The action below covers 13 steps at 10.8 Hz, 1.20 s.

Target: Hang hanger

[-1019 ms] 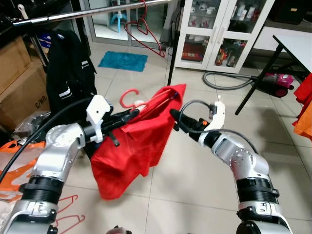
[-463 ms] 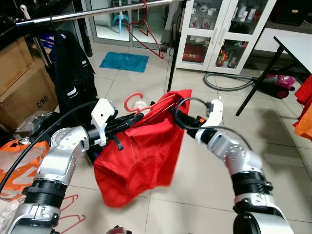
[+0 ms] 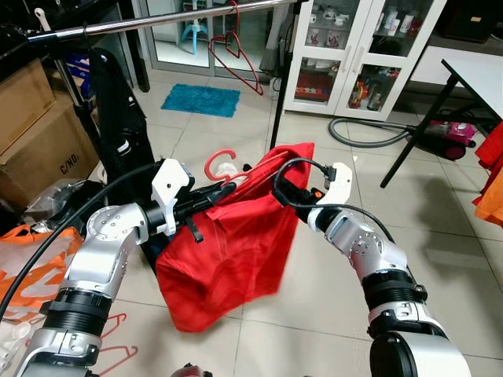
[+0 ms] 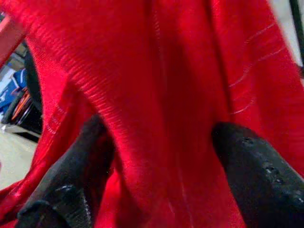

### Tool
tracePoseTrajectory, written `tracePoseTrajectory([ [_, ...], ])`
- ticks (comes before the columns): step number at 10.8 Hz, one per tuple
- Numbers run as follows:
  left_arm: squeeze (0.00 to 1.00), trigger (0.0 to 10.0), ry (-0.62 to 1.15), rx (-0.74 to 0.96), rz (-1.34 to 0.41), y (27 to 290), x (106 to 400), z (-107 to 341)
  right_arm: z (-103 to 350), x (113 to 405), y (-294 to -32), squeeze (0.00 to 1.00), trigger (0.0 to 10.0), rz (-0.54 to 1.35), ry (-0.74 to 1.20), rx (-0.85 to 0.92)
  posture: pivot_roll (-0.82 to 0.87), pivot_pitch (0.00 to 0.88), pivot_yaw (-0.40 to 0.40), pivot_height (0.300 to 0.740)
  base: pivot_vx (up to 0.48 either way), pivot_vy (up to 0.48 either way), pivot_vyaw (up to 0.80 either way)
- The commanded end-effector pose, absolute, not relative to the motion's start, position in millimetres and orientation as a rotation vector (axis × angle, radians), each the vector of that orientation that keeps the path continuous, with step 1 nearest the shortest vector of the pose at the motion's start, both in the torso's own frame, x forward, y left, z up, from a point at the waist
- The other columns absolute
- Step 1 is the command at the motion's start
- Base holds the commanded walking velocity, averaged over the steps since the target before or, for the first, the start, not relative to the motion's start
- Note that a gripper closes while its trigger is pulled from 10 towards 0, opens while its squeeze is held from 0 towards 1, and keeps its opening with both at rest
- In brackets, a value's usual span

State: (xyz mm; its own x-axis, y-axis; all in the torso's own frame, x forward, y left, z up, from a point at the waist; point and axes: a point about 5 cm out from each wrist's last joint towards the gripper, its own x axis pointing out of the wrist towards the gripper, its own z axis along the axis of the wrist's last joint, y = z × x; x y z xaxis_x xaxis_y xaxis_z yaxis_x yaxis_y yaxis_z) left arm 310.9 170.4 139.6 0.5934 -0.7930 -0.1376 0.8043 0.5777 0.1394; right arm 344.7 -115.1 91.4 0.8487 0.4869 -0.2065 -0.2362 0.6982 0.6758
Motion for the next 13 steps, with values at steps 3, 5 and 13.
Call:
tracePoseTrajectory([
  [3, 0.0, 10.0, 0.048, 0.216, -0.935, 173, 313, 146, 90, 346, -138, 0.0, 0.0, 0.348, 0.356, 0.685, 0.01, 0.0, -0.04, 0.74, 0.0, 0.0, 0.0],
  [5, 0.0, 10.0, 0.064, 0.217, -0.929, 174, 313, 142, 91, 346, -143, 0.0, 0.0, 0.346, 0.341, 0.676, 0.0, 0.0, -0.039, 0.74, 0.0, 0.0, 0.0],
  [13, 0.0, 10.0, 0.249, 0.318, -0.863, 187, 312, 113, 168, 341, -149, 0.0, 0.0, 0.596, 0.161, 0.574, 0.01, 0.0, -0.044, 0.74, 0.0, 0.0, 0.0],
])
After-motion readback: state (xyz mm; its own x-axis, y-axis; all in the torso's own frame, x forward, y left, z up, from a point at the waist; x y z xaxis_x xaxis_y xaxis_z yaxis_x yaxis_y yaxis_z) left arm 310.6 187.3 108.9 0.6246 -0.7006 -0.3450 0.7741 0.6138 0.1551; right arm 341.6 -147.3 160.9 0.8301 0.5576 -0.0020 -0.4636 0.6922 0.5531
